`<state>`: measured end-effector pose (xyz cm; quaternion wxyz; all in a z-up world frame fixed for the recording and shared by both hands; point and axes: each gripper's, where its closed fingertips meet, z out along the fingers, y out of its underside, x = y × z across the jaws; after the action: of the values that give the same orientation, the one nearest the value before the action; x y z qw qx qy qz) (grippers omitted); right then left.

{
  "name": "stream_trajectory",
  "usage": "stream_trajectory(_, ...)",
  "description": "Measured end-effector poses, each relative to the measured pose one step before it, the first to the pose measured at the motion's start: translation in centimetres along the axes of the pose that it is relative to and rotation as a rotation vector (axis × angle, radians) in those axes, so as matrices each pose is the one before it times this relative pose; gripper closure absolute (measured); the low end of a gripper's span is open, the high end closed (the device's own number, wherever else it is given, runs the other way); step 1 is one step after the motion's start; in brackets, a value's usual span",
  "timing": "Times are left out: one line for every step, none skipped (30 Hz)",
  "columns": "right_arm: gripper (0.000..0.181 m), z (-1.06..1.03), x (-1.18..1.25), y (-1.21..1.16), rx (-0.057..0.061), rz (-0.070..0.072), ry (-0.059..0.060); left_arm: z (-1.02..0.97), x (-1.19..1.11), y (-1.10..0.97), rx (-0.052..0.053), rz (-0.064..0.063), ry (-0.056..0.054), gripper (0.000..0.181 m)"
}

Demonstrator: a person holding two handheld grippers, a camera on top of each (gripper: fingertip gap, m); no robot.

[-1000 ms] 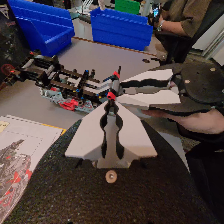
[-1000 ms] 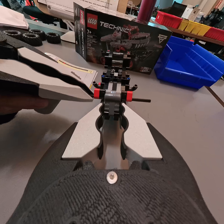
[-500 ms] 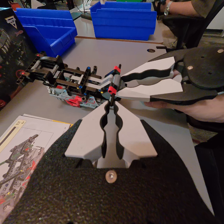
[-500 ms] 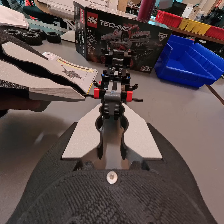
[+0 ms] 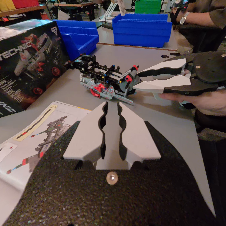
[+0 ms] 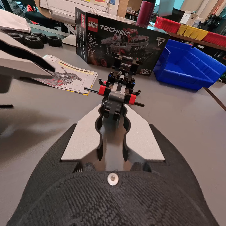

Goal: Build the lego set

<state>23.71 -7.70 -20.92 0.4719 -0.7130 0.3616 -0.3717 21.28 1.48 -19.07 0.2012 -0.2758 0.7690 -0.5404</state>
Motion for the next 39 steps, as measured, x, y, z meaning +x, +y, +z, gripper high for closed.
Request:
stream_trajectory(0.152,-0.023,-0.179,-0.040,0.0029,-0.0074,-0.0084,-0.768,-0.536,0.145,-0.0036,0.0018,-0.0226,0.168)
stream_trajectory(0.151,-0.053,-0.099,-0.001,0.0014,-0.0086,-0.0005,-0.794,-0.578,0.165,-0.0041,0.0032,-0.0239,0.168)
stream_trajectory(0.150,-0.038,-0.081,0.034,-0.0011,-0.0105,-0.0004,-0.792,-0.618,0.166,-0.0037,0.0020,-0.0246,0.168)
stream_trajectory(0.150,-0.023,-0.058,0.005,-0.0001,-0.0067,0.0000,-0.779,-0.613,0.156,-0.0016,-0.0005,-0.0232,0.169)
stream_trajectory(0.150,0.007,-0.033,-0.030,0.0017,-0.0029,-0.0013,-0.744,-0.649,0.181,-0.0006,-0.0050,-0.0234,0.169)
stream_trajectory(0.150,0.032,-0.006,-0.033,0.0024,-0.0038,-0.0004,-0.690,-0.612,0.180,-0.0001,-0.0081,-0.0206,0.169)
stream_trajectory(0.149,-0.002,0.063,-0.012,0.0018,-0.0044,0.0032,-0.627,-0.560,0.188,0.0009,-0.0087,-0.0159,0.169)
stream_trajectory(0.149,-0.004,0.050,0.021,-0.0001,-0.0044,0.0021,-0.584,-0.553,0.177,0.0011,-0.0094,-0.0166,0.169)
stream_trajectory(0.147,-0.010,-0.007,0.003,0.0006,-0.0044,-0.0019,-0.539,-0.560,0.180,0.0001,-0.0087,-0.0188,0.169)
stream_trajectory(0.146,-0.051,0.073,-0.012,0.0029,-0.0055,0.0032,-0.479,-0.516,0.212,-0.0031,-0.0071,-0.0171,0.169)
stream_trajectory(0.146,-0.059,0.127,0.057,-0.0026,-0.0079,0.0054,-0.416,-0.388,0.189,-0.0032,-0.0043,-0.0115,0.169)
stream_trajectory(0.145,-0.041,0.098,0.112,-0.0062,-0.0105,0.0032,-0.370,-0.332,0.161,-0.0014,-0.0028,-0.0103,0.170)
stream_trajectory(0.144,-0.082,0.158,0.032,-0.0014,-0.0079,0.0067,-0.305,-0.287,0.190,-0.0024,-0.0026,-0.0089,0.170)
stream_trajectory(0.144,-0.113,0.140,-0.036,0.0039,-0.0052,0.0051,-0.245,-0.209,0.226,-0.0047,-0.0040,-0.0057,0.170)
stream_trajectory(0.143,-0.086,0.007,-0.017,0.0024,-0.0029,-0.0029,-0.183,-0.129,0.284,-0.0081,-0.0048,-0.0018,0.170)
stream_trajectory(0.142,-0.033,-0.074,0.065,-0.0024,-0.0028,-0.0078,-0.130,-0.062,0.338,-0.0109,-0.0043,0.0020,0.170)
stream_trajectory(0.140,-0.022,0.019,0.143,-0.0069,-0.0032,-0.0005,-0.117,0.027,0.344,-0.0110,-0.0036,0.0065,0.170)
stream_trajectory(0.137,-0.086,-0.008,0.058,-0.0043,-0.0073,-0.0024,-0.128,0.112,0.318,-0.0102,-0.0023,0.0120,0.170)
stream_trajectory(0.135,-0.187,-0.043,-0.058,-0.0004,-0.0091,-0.0051,-0.176,0.128,0.317,-0.0112,0.0005,0.0129,0.170)
stream_trajectory(0.132,-0.259,-0.067,-0.112,0.0021,-0.0113,-0.0072,-0.219,0.148,0.326,-0.0122,0.0031,0.0138,0.170)
stream_trajectory(0.130,-0.309,-0.057,-0.075,0.0001,-0.0155,-0.0060,-0.260,0.271,0.332,-0.0119,0.0035,0.0231,0.170)
stream_trajectory(0.130,-0.356,-0.044,-0.073,-0.0019,-0.0181,-0.0059,-0.286,0.403,0.407,-0.0136,-0.0001,0.0342,0.170)
stream_trajectory(0.129,-0.410,-0.063,-0.246,0.0052,-0.0179,-0.0060,-0.328,0.394,0.481,-0.0166,-0.0045,0.0346,0.170)
stream_trajectory(0.130,-0.440,-0.171,-0.418,0.0150,-0.0229,-0.0108,-0.338,0.313,0.534,-0.0164,-0.0036,0.0285,0.169)
stream_trajectory(0.131,-0.395,-0.288,-0.531,0.0198,-0.0303,-0.0133,-0.339,0.253,0.620,-0.0198,-0.0017,0.0229,0.168)
stream_trajectory(0.134,-0.335,-0.554,-0.645,0.0265,-0.0403,-0.0242,-0.333,0.262,0.755,-0.0283,-0.0006,0.0215,0.168)
stream_trajectory(0.137,-0.209,-0.968,-0.700,0.0320,-0.0486,-0.0428,-0.279,0.326,0.892,-0.0374,0.0024,0.0234,0.168)
stream_trajectory(0.143,-0.020,-1.434,-0.658,0.0306,-0.0500,-0.0673,-0.206,0.306,0.930,-0.0397,0.0066,0.0195,0.167)
stream_trajectory(0.146,0.215,-1.552,-0.391,0.0141,-0.0413,-0.0721,-0.147,0.187,0.821,-0.0344,0.0100,0.0084,0.167)
stream_trajectory(0.148,0.464,-1.407,-0.042,-0.0073,-0.0230,-0.0640,-0.087,0.092,0.597,-0.0223,0.0108,-0.0012,0.166)
stream_trajectory(0.148,0.627,-1.339,0.105,-0.0160,-0.0098,-0.0640,-0.034,0.047,0.366,-0.0105,0.0031,-0.0039,0.165)
stream_trajectory(0.148,0.688,-1.135,0.055,-0.0112,-0.0064,-0.0549,0.012,0.114,0.215,-0.0042,-0.0104,0.0037,0.165)
stream_trajectory(0.148,0.667,-0.825,-0.077,-0.0060,-0.0073,-0.0390,0.067,0.194,0.144,-0.0022,-0.0181,0.0116,0.163)
stream_trajectory(0.148,0.623,-0.720,-0.155,-0.0035,-0.0089,-0.0376,0.090,0.114,0.117,-0.0005,-0.0208,0.0079,0.162)
stream_trajectory(0.148,0.578,-0.578,-0.175,-0.0038,-0.0045,-0.0342,0.125,-0.001,0.162,-0.0036,-0.0221,0.0007,0.161)
stream_trajectory(0.149,0.557,-0.555,-0.111,-0.0057,0.0019,-0.0373,0.127,-0.053,0.199,-0.0054,-0.0192,-0.0021,0.159)
stream_trajectory(0.149,0.504,-0.533,-0.061,-0.0081,0.0032,-0.0403,0.130,-0.029,0.202,-0.0047,-0.0134,-0.0024,0.156)
stream_trajectory(0.149,0.422,-0.283,0.012,-0.0113,0.0031,-0.0249,0.097,-0.054,0.177,-0.0036,-0.0095,-0.0057,0.155)
stream_trajectory(0.149,0.349,-0.046,0.025,-0.0114,0.0034,-0.0099,0.112,-0.035,0.147,-0.0021,-0.0042,-0.0042,0.154)
